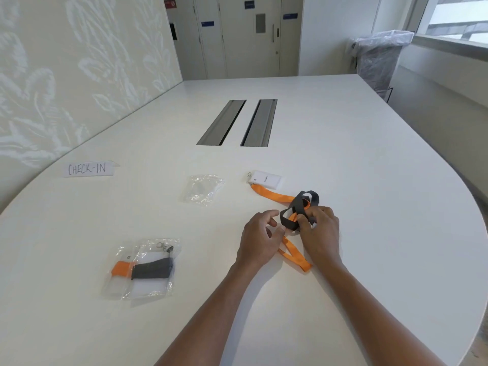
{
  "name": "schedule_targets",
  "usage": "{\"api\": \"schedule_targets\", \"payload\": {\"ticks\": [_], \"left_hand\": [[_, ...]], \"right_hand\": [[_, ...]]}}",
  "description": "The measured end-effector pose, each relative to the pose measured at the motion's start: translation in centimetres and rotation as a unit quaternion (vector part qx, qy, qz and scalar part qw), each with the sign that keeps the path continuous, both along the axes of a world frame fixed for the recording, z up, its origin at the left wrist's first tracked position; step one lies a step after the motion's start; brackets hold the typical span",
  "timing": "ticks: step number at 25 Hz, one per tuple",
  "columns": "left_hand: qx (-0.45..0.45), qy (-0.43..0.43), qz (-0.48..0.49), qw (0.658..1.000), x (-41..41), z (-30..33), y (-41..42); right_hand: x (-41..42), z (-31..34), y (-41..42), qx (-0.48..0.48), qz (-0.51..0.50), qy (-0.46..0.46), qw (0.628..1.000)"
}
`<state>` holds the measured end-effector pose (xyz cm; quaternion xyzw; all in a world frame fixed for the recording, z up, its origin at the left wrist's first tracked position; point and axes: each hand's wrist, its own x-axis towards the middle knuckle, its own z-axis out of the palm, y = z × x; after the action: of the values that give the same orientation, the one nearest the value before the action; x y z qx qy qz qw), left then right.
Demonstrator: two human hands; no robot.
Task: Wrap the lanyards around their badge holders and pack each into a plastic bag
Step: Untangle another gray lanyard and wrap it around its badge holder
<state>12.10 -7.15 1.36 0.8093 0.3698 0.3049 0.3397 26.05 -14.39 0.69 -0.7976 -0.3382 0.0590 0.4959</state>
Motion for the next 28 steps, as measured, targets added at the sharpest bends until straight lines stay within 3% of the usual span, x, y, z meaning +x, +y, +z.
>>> {"api": "schedule_targets", "payload": {"ticks": [4, 6, 17, 24, 28], "left_hand": [[-0.013, -0.028, 0.001, 1.000, -0.3, 0.1, -0.1], [-0.018, -0.040, 0.002, 0.999, -0.4, 0.1, -0.1], [-0.073, -0.076, 0.014, 0.994, -1.0, 2.5, 0.4], [-0.066, -0.094, -0.079, 0.990, 0.2, 7.1, 0.5], [-0.056, -0.090, -0.081, 0.991, 0.8, 7.8, 0.9]], "right_hand": [[1.5, 2.6, -0.7, 0.070, 0.024, 0.099, 0.992], [2.9, 5.5, -0.4, 0.067, 0.049, 0.107, 0.991], [3.2, 18.7, 1.7, 0.163, 0.224, 0.069, 0.958], [0.8, 23.4, 2.5, 0.226, 0.277, 0.006, 0.934], [-0.5, 25.3, 2.4, 0.265, 0.298, -0.047, 0.916]]}}
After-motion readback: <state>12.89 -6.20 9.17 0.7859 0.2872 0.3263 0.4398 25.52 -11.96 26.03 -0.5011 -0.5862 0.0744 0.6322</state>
